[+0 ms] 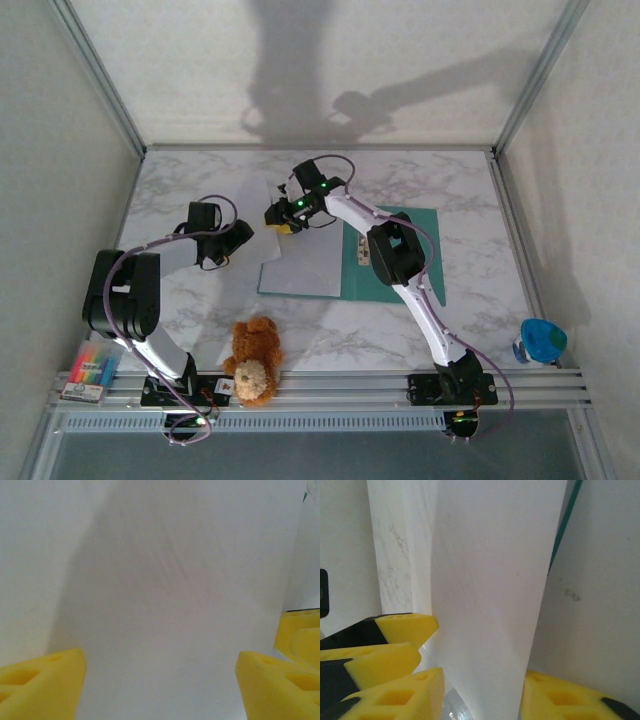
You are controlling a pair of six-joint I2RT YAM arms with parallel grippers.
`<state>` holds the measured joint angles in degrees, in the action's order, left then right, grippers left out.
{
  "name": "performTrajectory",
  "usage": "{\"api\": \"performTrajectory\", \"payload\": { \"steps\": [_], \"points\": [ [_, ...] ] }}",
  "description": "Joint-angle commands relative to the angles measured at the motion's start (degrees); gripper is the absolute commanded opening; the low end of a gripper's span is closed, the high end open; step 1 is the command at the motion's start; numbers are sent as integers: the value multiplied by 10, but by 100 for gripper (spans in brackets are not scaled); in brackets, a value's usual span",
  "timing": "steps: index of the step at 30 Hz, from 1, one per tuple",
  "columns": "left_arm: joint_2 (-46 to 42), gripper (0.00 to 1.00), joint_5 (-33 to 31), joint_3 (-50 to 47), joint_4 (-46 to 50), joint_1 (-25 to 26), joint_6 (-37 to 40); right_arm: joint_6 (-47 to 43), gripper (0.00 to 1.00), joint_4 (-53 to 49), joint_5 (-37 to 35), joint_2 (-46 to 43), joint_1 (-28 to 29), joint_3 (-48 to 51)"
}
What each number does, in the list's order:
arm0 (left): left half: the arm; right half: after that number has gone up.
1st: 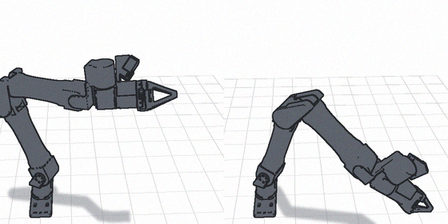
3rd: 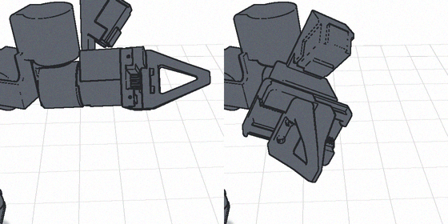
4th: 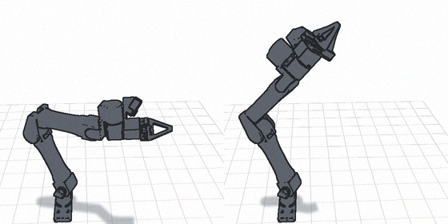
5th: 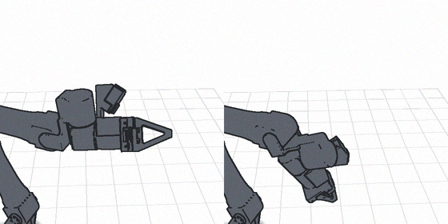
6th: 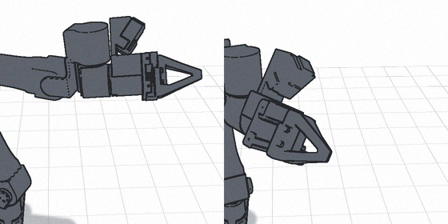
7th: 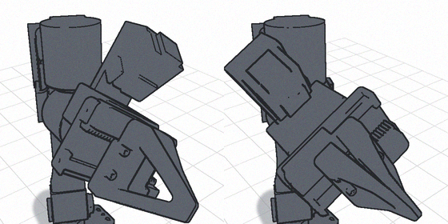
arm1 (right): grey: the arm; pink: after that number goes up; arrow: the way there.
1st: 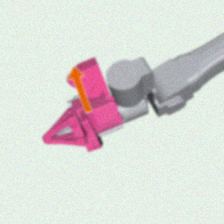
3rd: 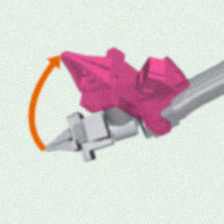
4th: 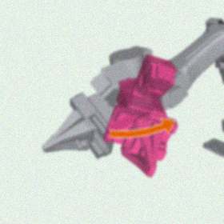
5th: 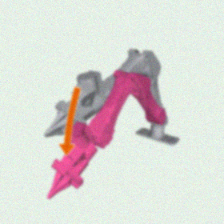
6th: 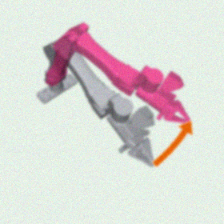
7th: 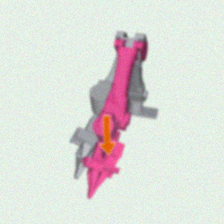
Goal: Put the files into the folder
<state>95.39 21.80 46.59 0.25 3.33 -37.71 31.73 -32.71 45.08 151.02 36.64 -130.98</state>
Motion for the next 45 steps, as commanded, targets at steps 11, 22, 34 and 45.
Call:
{"api": "performTrajectory", "payload": {
  "steps": [11, 22, 34, 45],
  "points": [
    [-13, 79, 6, -10, 5, 0, 14, -9, 33, -9, 11, 11, 10, -23],
    [14, 78, -13, -5, 58, 0, 70, 0, 34, -5, 12, 23, 15, -31],
    [21, 78, 11, -18, 37, 0, 74, 17, 35, 7, 12, 38, 20, -44],
    [20, 77, 24, -23, 26, 1, 75, 24, 35, 10, 11, 49, 28, -63]
  ]
}}
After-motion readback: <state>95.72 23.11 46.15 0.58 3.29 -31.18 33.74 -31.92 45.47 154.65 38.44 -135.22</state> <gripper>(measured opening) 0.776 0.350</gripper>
